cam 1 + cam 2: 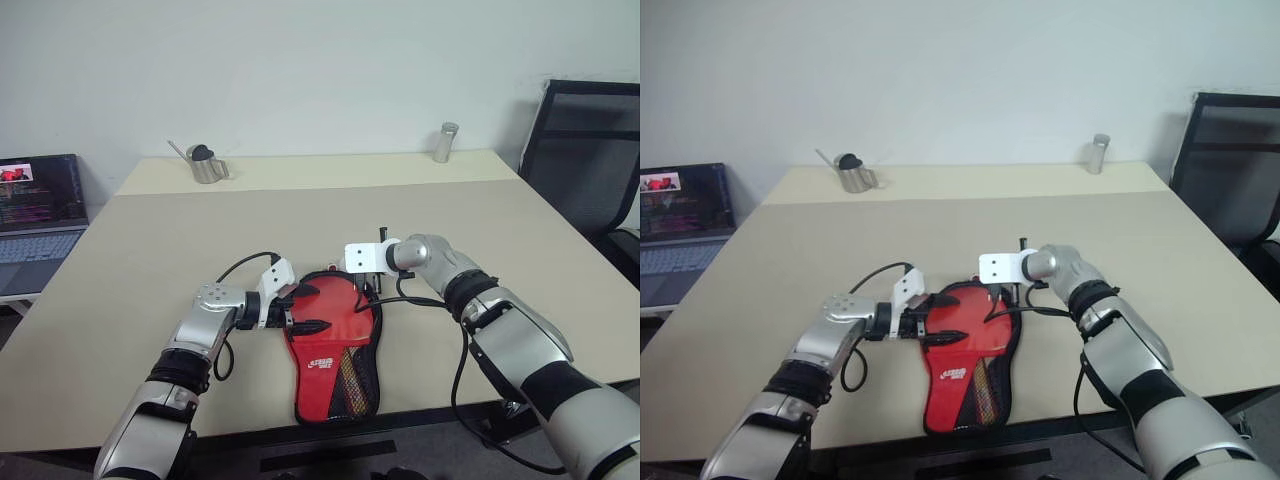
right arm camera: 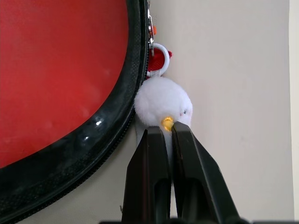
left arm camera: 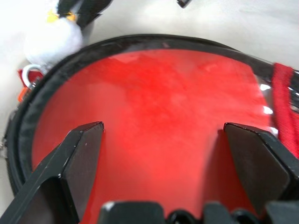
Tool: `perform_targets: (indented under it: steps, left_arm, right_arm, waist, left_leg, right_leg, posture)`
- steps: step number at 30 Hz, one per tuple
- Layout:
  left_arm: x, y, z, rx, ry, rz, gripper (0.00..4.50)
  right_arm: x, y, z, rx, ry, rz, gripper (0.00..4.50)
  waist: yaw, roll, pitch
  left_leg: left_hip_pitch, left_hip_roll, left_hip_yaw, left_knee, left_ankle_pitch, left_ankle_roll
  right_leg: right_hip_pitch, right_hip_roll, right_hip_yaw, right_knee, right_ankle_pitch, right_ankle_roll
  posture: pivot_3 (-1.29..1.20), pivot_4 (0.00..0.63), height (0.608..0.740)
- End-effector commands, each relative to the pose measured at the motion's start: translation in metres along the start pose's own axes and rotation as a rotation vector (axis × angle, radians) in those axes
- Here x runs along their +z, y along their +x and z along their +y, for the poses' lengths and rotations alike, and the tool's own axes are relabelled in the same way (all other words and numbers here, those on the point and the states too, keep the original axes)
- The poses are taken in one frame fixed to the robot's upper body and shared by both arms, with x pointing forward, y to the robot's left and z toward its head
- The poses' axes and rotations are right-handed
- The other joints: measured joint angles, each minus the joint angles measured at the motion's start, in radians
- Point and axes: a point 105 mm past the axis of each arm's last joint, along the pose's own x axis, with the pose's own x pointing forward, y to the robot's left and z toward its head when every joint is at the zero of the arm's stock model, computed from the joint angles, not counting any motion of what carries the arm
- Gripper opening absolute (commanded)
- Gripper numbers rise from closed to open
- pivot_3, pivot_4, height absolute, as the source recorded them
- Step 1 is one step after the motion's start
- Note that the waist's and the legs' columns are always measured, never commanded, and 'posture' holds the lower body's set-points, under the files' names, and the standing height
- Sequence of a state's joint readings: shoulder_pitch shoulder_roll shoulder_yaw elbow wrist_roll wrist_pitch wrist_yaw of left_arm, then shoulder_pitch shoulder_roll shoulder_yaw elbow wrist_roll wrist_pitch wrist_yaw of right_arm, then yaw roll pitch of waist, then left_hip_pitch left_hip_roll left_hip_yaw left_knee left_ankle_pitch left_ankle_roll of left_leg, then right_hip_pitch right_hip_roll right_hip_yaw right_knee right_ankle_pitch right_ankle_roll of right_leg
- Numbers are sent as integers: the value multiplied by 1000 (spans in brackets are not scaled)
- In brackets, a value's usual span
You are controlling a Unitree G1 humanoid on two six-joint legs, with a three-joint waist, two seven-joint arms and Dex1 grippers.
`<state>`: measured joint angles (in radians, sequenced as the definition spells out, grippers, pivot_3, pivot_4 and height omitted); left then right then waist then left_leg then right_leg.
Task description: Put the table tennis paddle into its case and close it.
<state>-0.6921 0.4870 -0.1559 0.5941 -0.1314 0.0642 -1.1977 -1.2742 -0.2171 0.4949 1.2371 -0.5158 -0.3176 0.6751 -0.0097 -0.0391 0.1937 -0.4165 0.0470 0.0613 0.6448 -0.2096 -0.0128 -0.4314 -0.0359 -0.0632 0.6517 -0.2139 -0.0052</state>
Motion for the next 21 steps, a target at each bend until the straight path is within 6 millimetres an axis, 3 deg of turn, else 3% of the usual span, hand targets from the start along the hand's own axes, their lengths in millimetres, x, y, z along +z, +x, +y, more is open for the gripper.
perform_targets:
  steps: [1,14,21]
  left_arm:
    - [-23,5,-4,-9,-46,51,4500]
    - [-48,9,-23,-102,-81,107,4500]
    - [-50,12,-24,-115,-84,111,4500]
  right_arm:
    - [11,-4,-20,-63,-42,-7,6]
    - [-4,-15,-38,-146,-44,66,6]
    - [-26,-22,-33,-130,-29,128,6]
  waist:
    - [0,0,0]
    - [-6,5,-6]
    - [-6,8,-8]
  left_leg:
    - [0,0,0,0,0,0]
    - [5,0,1,1,0,0]
    - [5,0,1,1,0,0]
  right_leg:
    - [0,0,0,0,0,0]
    - [1,-2,1,8,-4,3]
    - [2,-2,1,8,-4,3]
  posture:
    - [0,150,740]
    - [0,150,740]
    - [0,150,740]
